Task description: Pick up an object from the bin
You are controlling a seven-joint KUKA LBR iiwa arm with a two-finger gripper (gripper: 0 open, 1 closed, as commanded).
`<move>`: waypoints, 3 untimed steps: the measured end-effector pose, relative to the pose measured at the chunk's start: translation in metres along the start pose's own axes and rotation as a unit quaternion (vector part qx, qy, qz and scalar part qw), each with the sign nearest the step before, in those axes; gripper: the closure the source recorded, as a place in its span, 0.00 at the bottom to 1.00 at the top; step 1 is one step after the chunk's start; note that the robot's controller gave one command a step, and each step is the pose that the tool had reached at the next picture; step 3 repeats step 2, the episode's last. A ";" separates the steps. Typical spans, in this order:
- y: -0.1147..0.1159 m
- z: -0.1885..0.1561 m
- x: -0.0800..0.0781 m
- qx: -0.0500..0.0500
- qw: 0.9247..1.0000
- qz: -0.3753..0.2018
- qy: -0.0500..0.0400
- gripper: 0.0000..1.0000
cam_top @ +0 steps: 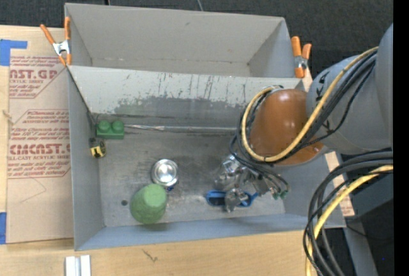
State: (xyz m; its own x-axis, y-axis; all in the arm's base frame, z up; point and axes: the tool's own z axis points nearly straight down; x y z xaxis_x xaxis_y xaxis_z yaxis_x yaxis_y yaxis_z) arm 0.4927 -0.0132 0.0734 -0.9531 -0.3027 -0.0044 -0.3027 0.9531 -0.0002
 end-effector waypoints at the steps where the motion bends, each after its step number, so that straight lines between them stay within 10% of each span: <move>1: -0.009 -0.100 0.010 0.001 1.000 0.011 -0.002 1.00; 2: -0.014 -0.222 -0.003 0.002 1.000 -0.005 -0.003 1.00; 3: -0.014 -0.222 -0.003 0.002 1.000 -0.005 -0.003 1.00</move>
Offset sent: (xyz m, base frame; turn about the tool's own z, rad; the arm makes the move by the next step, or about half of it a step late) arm -0.0092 -0.0115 0.0961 0.0208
